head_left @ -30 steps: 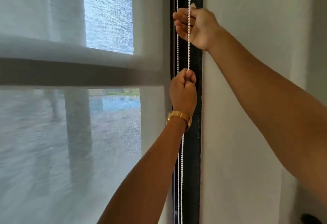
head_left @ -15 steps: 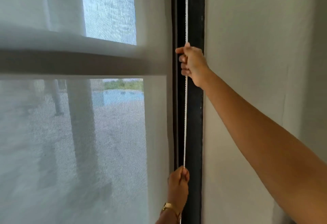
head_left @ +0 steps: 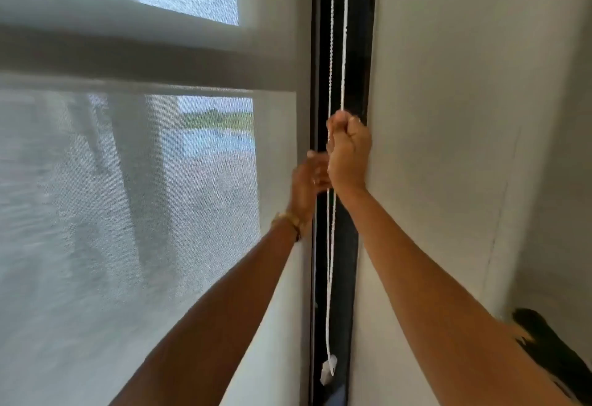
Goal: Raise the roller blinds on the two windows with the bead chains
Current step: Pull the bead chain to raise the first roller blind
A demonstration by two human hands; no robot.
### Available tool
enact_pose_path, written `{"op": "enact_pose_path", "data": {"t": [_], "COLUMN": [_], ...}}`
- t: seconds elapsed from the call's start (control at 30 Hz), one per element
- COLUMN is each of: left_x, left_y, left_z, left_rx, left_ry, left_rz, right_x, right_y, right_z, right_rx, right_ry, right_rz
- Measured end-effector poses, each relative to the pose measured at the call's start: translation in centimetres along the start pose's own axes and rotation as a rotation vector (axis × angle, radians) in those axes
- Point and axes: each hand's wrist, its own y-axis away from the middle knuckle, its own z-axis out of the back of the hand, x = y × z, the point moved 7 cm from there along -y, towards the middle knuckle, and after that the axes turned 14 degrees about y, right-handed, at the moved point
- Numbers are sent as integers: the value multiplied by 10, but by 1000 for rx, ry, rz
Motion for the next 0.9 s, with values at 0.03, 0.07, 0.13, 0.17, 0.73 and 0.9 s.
{"op": "enact_pose_path", "data": {"t": [0.03, 0.07, 0.13, 0.17, 0.73, 0.9], "left_x": [-23, -42, -71, -82, -75, -18], "left_y": [-13, -24, -42, -49, -41, -5], "left_z": [-8, -16, -35, -46, -46, -24], "left_rx": [13, 37, 109, 147, -147, -142], "left_ry": [2, -12, -61, -79, -107, -135], "left_rz": [-39, -59, -56, -48, -381, -294], "right_x": [-12, -27, -60, -76, -98, -30], "right_y": [15, 32, 70, 88, 91, -3], "right_z": [3, 5, 8, 9, 22, 5], "right_rx": [6, 24, 81, 107, 318, 270], "right_ry": [23, 32, 43, 59, -89, -100], "right_rz": [0, -11, -66, -95, -471, -345]}}
